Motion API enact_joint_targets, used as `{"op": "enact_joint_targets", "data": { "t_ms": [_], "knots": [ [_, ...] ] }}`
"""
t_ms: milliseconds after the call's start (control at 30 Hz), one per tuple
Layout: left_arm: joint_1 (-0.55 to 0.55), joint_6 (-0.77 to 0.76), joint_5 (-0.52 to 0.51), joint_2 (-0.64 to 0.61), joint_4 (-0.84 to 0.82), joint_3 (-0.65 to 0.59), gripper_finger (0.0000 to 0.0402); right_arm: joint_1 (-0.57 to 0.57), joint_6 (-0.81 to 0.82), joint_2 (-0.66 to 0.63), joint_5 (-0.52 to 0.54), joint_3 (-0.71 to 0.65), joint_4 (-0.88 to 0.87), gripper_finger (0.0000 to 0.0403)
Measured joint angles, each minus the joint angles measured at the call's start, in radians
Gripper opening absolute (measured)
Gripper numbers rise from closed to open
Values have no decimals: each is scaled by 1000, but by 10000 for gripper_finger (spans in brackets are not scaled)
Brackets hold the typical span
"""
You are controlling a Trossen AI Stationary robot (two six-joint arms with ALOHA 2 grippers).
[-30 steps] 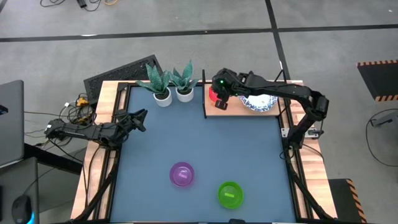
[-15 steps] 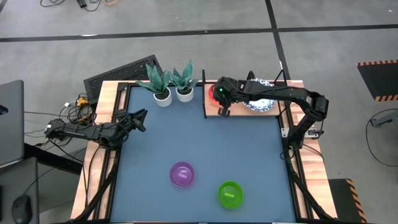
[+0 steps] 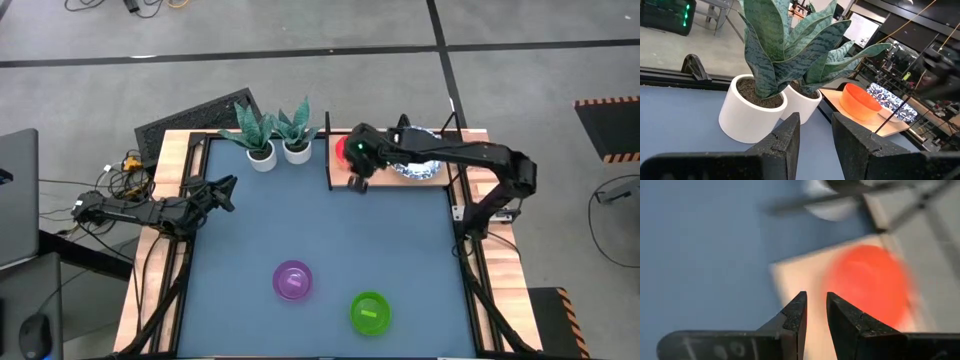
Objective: Place and stack bowls onto a shelf
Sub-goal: Stack the green bowl on the red bowl on the shelf
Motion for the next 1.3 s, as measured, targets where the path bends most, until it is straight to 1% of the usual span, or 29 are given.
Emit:
{"op": "enact_joint_targets", "data": {
  "t_ms": [133,167,233,367,433,533,600,700,767,833,933,1200,1300],
  "knots": [
    [0,0,0,0,0,0,98,91,155,-25,-232,1,-69,98],
    [0,0,0,0,0,0,98,122,188,-25,-268,1,-97,98],
    [0,0,0,0,0,0,98,195,238,-25,-296,0,-172,98],
    [0,0,0,0,0,0,98,364,301,-25,-286,-9,-312,104],
    [0,0,0,0,0,0,98,440,362,-25,-276,-33,-322,115],
    [0,0,0,0,0,0,98,540,469,-23,-266,-58,-321,141],
    [0,1,0,0,0,0,98,601,523,-24,-265,-75,-290,164],
    [0,21,0,0,0,0,98,678,605,-23,-263,-125,-179,195],
    [0,39,0,0,0,0,98,722,646,-23,-238,-155,-108,209],
    [0,47,0,0,0,0,98,758,675,-21,-202,-186,-46,215],
    [0,53,0,0,0,0,98,796,712,-1,-164,-214,-14,214],
    [0,56,4,0,0,0,98,834,724,122,-159,-218,71,208],
    [0,56,6,0,0,0,98,846,724,173,-160,-218,77,208]
  ]
}}
